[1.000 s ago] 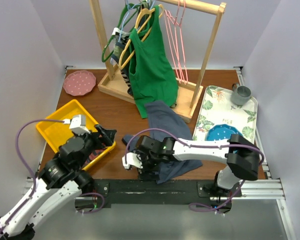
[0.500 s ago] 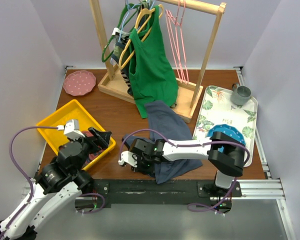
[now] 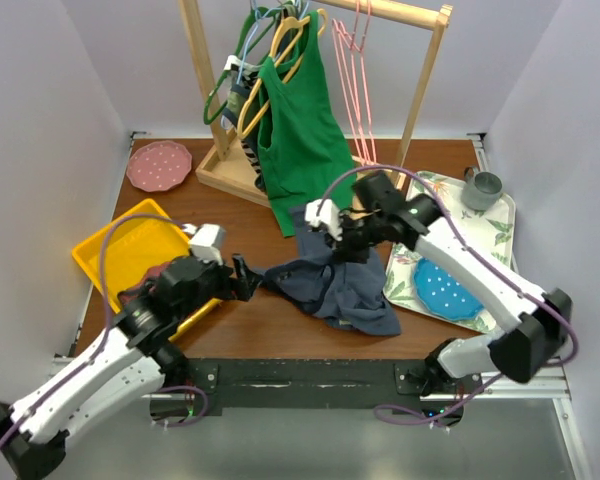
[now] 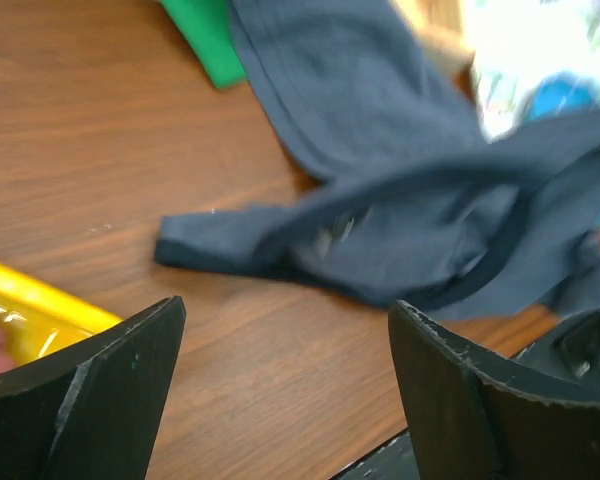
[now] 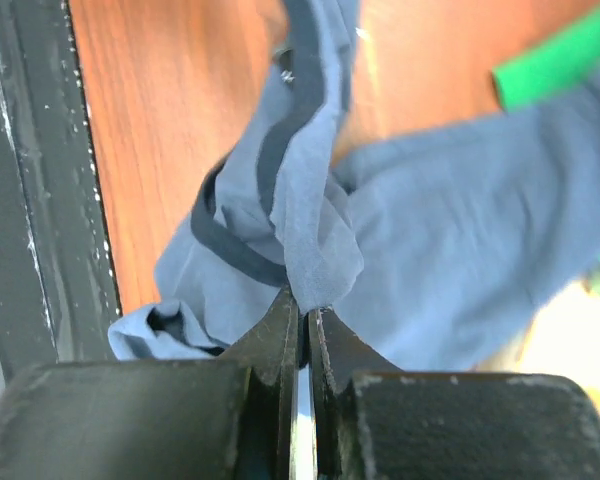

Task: Place the tank top on the hanger

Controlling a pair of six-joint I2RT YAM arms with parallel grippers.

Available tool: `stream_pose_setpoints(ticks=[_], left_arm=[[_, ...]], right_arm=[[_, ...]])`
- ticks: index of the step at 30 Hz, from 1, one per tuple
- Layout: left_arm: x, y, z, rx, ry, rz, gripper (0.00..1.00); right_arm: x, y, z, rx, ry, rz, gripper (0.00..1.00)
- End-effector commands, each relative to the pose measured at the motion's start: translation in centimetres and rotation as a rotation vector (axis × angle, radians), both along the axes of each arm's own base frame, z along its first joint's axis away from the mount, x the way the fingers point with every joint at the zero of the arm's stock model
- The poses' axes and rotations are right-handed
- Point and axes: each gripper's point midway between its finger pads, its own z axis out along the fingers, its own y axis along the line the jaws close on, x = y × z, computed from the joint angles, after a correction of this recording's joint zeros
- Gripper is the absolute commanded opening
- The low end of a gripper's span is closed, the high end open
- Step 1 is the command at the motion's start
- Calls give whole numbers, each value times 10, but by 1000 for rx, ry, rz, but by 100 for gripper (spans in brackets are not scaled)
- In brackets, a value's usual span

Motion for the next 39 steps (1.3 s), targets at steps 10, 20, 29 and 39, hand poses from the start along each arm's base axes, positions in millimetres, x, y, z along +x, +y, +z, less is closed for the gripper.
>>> stream_pose_setpoints(ticks=[10,20,29,39], left_arm=[[49,-68,-40,240,20,-268,86],[103,-54,-74,526,41,-145,86],[118,-40,-110,668,151,-43,0],[77,-29,188,95,-357,22,0]], right_arm=[[-1,-60,4,48,14,-165,0],[-3,-61,11,65,11,-166,0],[-4,-62,23,71,-8,-161,0],[11,-57,159,184,-265,-115,0]])
